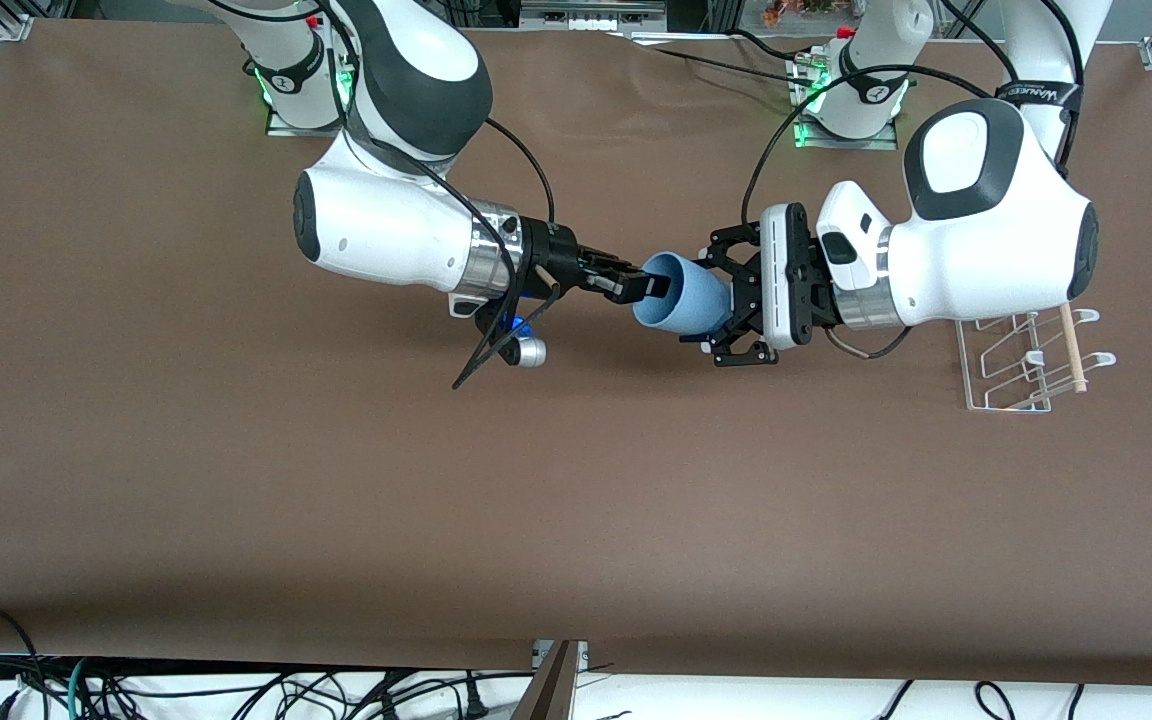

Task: Transfer cup to left arm and place on rack
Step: 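Grasp the cup's open end with the left gripper, then open the right gripper and pull it back from the cup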

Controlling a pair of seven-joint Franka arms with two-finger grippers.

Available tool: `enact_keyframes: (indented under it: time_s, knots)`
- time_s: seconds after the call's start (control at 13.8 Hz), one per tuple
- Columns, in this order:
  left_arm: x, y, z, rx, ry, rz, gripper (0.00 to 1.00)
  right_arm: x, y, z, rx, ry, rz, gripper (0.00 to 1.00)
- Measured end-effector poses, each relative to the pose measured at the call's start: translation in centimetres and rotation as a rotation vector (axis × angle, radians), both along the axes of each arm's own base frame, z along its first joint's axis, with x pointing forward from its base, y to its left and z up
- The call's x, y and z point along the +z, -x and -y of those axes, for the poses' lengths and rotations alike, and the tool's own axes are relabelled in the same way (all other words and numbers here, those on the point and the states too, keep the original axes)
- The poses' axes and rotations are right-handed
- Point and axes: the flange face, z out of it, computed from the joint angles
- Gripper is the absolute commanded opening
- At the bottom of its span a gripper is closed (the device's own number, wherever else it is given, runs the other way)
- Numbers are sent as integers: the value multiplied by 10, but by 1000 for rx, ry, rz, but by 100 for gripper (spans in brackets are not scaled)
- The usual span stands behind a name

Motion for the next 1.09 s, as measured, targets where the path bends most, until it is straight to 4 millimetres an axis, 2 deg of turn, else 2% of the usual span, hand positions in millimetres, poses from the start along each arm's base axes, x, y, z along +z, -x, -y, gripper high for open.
enact_keyframes:
  time_s: [0.22, 0.51, 0.73, 0.94, 1.09]
  knots:
    - [9, 3, -8, -6, -52, 15, 2, 3, -12, 16, -23, 3, 7, 100]
    - [17, 12, -34, 0, -261, -26, 2, 22, -41, 65, 4, 18, 7, 100]
    - [14, 16, -63, 57, -503, -69, 2, 25, -53, 100, 63, 145, 53, 100]
    - [8, 21, -91, 125, -770, -102, 4, 15, -58, 133, 181, 308, 134, 100]
    - [-6, 20, -116, 136, -972, -81, 6, 6, -67, 164, 253, 424, 192, 100]
